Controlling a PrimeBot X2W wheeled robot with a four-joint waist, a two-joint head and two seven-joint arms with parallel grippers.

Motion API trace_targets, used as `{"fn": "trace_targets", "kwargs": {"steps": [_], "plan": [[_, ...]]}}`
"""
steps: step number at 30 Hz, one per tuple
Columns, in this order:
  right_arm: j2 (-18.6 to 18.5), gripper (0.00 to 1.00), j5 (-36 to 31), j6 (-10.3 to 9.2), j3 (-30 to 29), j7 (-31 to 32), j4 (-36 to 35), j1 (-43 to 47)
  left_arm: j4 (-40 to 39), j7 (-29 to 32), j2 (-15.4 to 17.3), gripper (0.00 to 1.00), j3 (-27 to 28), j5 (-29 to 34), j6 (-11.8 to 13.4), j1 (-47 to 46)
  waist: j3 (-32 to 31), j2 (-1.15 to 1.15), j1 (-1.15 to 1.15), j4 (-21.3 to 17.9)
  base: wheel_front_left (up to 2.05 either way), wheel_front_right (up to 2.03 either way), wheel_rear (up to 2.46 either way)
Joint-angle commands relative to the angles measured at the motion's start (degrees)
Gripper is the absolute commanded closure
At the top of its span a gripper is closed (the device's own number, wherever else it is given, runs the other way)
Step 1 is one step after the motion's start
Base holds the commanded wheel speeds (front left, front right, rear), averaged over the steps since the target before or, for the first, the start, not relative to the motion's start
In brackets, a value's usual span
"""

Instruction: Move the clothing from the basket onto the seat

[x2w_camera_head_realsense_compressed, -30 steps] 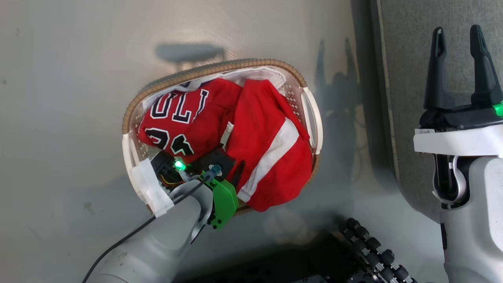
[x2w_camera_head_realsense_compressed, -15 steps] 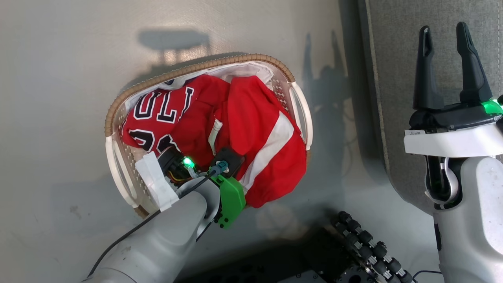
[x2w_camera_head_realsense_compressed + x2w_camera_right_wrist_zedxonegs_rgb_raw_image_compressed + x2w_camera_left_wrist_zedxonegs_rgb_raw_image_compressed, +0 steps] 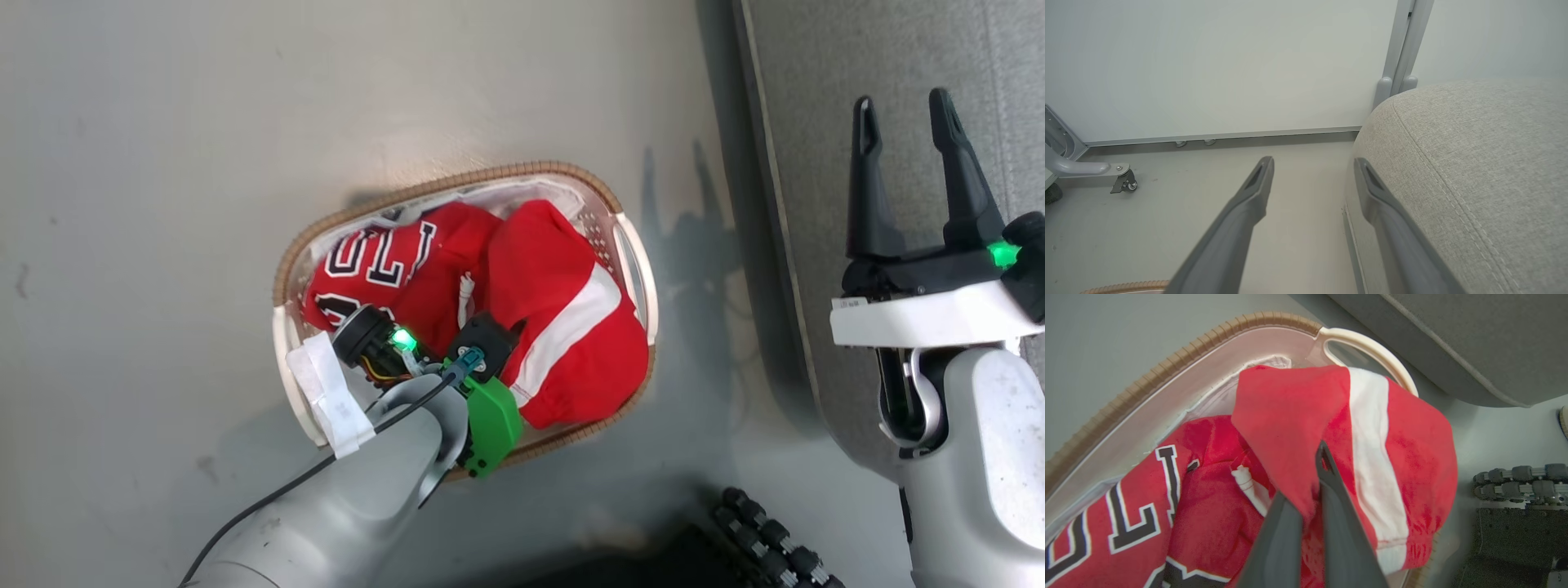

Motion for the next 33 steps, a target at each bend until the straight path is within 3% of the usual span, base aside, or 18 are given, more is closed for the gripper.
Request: {"fn": "trace_targets", "kwargs": {"steps": [1,14,21,33], "plan": [[-0.2,0.0,-0.7,-0.05,-0.4,-0.3,0.4,1.4,-1.7,-0.4,0.2,1.0,0.8,0.0,0.5,0.6,-6.3,0.5,0.0,2.7,0.0,0.0,0.0],[-0.2,0.0,-3.5,-0.05,-1.1,-0.3,2.6,9.3,-17.7,-0.3,6.7,1.0,2.1,11.5,5.2,3.4,-24.5,0.5,0.0,7.3,0.0,0.0,0.0],[-0.2,0.0,-4.5,-0.05,-0.3,-0.3,3.6,14.0,-22.5,-0.3,9.4,1.0,3.0,13.7,4.3,1.9,-32.7,0.5,0.0,8.6,0.0,0.0,0.0],[-0.2,0.0,-5.5,-0.05,1.2,-0.3,3.7,15.6,-27.8,1.4,12.3,1.0,4.7,16.1,2.2,-9.8,-38.9,0.5,0.0,9.0,0.0,0.0,0.0]]}}
